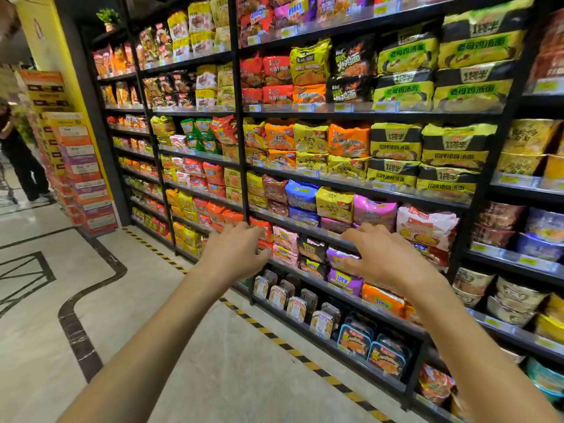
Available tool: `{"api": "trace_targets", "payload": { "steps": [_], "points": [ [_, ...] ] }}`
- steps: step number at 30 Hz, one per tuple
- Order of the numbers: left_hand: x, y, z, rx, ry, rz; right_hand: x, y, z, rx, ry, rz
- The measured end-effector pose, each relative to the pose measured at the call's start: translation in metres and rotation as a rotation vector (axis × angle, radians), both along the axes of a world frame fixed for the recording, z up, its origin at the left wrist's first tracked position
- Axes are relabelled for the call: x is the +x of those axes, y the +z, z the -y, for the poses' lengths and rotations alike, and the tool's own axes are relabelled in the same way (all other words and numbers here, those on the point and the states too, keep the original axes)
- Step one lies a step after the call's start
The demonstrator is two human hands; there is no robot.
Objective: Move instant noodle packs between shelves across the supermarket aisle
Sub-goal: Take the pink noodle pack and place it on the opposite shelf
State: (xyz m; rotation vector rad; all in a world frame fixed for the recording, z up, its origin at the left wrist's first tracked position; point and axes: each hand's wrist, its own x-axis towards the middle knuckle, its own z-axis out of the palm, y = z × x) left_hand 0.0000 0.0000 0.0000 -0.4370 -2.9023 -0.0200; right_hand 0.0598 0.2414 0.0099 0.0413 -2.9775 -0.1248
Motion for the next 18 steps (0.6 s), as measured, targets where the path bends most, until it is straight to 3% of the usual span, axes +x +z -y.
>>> {"api": "trace_targets", "payload": {
  "steps": [18],
  "points": [
    [-0.196, -0.037, -0.126, -0.052, -0.249, 0.110, -0.151, -0.037, -0.113, -0.055, -0.224, 0.113]
  ]
}}
